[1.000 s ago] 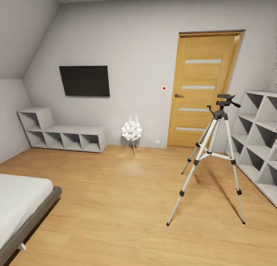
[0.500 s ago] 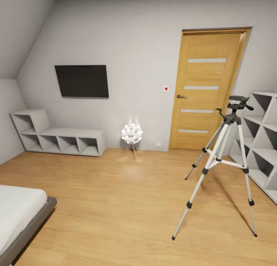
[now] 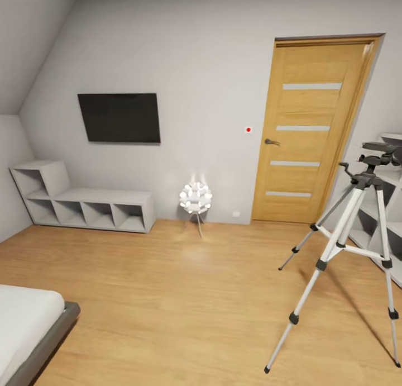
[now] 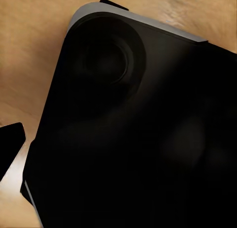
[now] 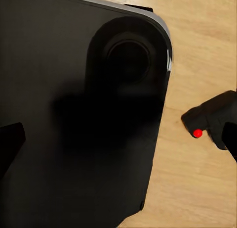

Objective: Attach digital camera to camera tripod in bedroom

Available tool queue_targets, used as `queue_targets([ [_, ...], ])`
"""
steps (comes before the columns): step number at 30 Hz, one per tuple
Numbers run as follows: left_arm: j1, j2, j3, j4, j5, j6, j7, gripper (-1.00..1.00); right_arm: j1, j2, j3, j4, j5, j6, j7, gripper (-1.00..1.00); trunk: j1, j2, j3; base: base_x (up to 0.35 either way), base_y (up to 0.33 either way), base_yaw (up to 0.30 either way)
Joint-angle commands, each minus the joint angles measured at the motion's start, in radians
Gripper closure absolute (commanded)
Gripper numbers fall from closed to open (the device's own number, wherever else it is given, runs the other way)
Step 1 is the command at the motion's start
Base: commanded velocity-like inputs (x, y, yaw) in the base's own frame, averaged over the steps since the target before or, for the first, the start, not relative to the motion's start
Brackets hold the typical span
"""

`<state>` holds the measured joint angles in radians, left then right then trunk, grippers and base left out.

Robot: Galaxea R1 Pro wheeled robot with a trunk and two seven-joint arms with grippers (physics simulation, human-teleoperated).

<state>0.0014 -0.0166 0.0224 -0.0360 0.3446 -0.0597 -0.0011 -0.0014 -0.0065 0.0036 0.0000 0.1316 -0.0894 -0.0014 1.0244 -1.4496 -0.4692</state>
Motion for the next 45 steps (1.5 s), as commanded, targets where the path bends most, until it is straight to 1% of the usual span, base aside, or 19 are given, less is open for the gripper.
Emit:
queue_targets([
  [1,0.000,0.000,0.002,-0.001,0.004,-0.002,0.000,-1.00,0.000,0.000,-0.001,0.000,0.008,-0.006,0.000,-1.00,0.001,0.000,-0.001,0.285,0.221,0.000],
  [2,0.000,0.000,0.003,-0.001,0.003,-0.003,0.000,-1.00,0.000,0.001,-0.007,0.000,0.003,-0.021,-0.001,-1.00,0.001,0.000,-0.001,0.194,0.213,-0.134],
  [11,0.000,0.000,0.005,-0.001,0.003,-0.002,0.001,-1.00,0.000,0.002,-0.011,0.000,0.000,-0.027,-0.002,-1.00,0.001,0.000,-0.001,0.065,0.102,-0.211],
  [45,0.000,0.000,0.005,-0.001,0.005,-0.003,0.001,-1.00,0.000,0.000,-0.010,0.000,-0.001,-0.028,-0.001,-1.00,0.001,0.000,-0.001,0.002,0.003,-0.250],
])
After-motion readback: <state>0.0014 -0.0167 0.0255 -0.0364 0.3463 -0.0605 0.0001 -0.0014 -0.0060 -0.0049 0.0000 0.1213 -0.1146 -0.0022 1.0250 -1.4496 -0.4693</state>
